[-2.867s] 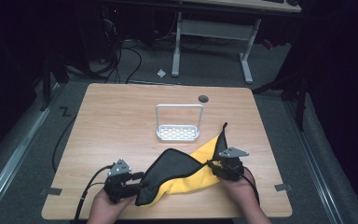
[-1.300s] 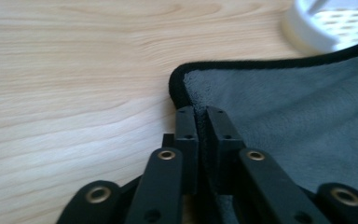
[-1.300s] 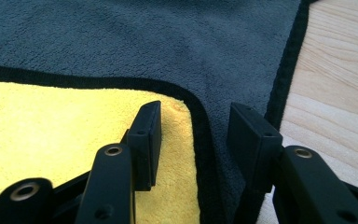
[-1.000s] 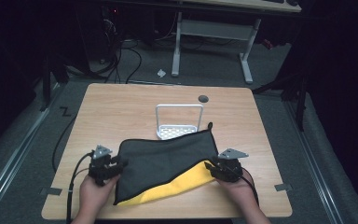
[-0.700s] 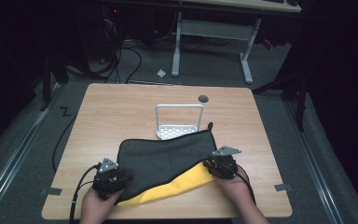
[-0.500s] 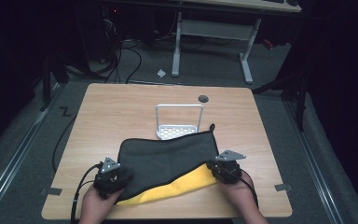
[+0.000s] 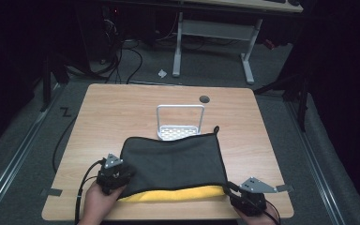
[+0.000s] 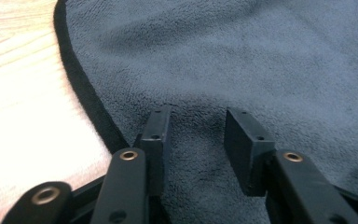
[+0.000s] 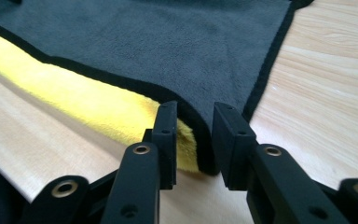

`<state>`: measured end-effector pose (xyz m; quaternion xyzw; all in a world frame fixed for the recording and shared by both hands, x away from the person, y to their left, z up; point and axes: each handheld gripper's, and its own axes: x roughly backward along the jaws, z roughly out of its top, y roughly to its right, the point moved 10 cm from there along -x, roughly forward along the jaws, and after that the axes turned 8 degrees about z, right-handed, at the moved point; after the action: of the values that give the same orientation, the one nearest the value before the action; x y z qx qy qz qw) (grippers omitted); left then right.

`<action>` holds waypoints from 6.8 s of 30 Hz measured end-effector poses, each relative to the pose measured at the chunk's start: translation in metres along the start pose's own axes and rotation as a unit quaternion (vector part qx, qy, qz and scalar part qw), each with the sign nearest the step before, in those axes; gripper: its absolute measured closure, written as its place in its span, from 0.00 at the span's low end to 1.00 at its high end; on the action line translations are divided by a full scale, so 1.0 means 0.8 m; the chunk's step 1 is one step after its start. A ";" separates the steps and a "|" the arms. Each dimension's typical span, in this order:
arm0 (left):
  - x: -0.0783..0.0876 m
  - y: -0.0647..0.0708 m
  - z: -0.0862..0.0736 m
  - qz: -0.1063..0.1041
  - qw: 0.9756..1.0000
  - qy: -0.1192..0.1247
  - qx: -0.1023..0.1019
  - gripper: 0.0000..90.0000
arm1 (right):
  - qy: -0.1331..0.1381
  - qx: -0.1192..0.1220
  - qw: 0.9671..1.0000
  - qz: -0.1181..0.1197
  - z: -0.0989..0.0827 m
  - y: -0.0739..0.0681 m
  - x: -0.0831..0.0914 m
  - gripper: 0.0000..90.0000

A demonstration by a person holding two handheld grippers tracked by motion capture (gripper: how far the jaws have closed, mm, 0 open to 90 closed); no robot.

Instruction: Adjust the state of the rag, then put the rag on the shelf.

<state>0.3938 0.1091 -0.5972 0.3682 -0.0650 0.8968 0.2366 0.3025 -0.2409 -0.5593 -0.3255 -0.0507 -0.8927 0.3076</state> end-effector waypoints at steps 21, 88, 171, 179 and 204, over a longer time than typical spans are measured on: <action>0.065 0.013 -0.046 -0.068 0.994 0.023 0.083 0.86 | -0.055 0.028 0.998 0.029 -0.001 0.023 -0.051 0.99; -0.017 0.076 0.008 -0.070 0.996 0.021 -0.044 0.81 | -0.050 -0.035 0.996 -0.062 0.016 0.140 -0.072 0.91; -0.095 0.007 0.086 -0.051 0.997 0.030 0.045 0.88 | -0.087 0.160 0.966 0.185 0.067 -0.255 -0.220 0.41; -0.094 0.007 0.085 -0.057 0.997 0.030 0.050 0.88 | -0.083 0.182 0.965 0.170 0.066 -0.252 -0.224 0.41; -0.094 0.005 0.085 -0.064 0.996 0.028 0.060 0.88 | -0.037 0.207 0.966 0.152 0.080 -0.233 -0.204 0.93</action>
<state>0.4810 0.0573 -0.5998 0.3599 0.0192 0.8921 0.2725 0.3268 0.0125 -0.5888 -0.2911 -0.1954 -0.7927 0.4987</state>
